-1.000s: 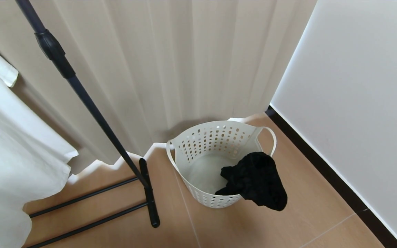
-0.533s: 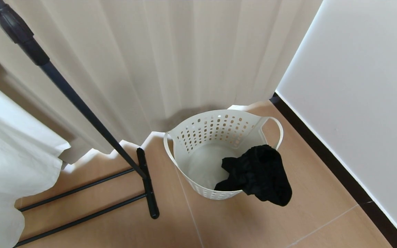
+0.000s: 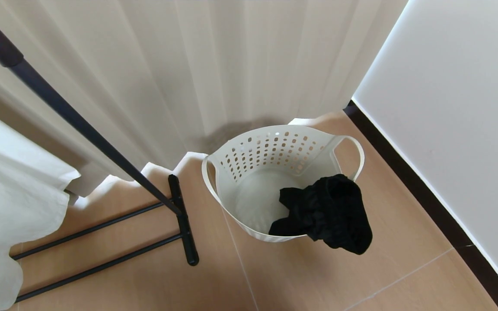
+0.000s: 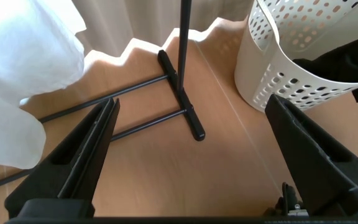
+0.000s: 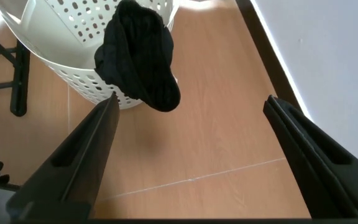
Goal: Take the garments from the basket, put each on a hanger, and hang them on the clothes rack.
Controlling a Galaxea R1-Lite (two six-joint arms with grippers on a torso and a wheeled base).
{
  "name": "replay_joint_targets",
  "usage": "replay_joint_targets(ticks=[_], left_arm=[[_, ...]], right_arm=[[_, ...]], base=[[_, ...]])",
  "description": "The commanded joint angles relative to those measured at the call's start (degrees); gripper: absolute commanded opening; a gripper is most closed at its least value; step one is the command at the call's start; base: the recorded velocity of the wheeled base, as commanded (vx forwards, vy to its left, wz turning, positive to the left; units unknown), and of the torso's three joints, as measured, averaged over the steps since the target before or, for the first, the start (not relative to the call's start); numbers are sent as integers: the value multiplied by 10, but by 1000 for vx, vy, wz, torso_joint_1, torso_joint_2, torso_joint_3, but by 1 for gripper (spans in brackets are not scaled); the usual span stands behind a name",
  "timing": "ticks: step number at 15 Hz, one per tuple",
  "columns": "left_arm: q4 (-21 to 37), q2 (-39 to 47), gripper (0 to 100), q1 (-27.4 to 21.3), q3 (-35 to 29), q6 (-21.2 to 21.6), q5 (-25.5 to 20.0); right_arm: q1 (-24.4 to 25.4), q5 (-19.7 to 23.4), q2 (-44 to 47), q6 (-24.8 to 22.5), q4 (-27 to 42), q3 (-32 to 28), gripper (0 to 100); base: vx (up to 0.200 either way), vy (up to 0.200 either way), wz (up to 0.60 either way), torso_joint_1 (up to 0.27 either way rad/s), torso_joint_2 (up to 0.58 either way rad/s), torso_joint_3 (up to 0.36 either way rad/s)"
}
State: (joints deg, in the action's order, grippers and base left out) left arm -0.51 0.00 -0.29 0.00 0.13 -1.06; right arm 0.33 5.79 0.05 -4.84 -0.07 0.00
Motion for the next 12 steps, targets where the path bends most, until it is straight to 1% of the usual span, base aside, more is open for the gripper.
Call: replay_joint_targets(ticks=[1,3,4,5,7,8,9,10,11,12], left_arm=[[0,0,100,0,0,0,0],[0,0,100,-1,0,0,1],[0,0,100,-1,0,0,1],[0,0,100,0,0,0,1],[0,0,100,-1,0,0,1],[0,0,100,-1,0,0,1],[0,0,100,0,0,0,1],[0,0,100,0,0,0,1],[0,0,100,-1,0,0,1],[0,0,100,0,0,0,1]], right_arm=[[5,4,17,-3,5,-2,100],[12,2,75,-2,48,-19,100],[13,4,103,-1,53,-24,100],[20,10,164,11,47,-40,100],[40,48,252,55,39,-94,100],[40,48,252,55,39,-94,100],[51,83,355,69,17,-149,100],[54,88,406,69,-14,-163,100],[56,89,437,68,-41,-173,100],[63,98,507,65,-89,-209,100]], base=[[0,0,0,0,0,0],[0,0,0,0,0,0],[0,0,0,0,0,0],[0,0,0,0,0,0],[0,0,0,0,0,0],[0,0,0,0,0,0],[0,0,0,0,0,0],[0,0,0,0,0,0],[0,0,0,0,0,0],[0,0,0,0,0,0]])
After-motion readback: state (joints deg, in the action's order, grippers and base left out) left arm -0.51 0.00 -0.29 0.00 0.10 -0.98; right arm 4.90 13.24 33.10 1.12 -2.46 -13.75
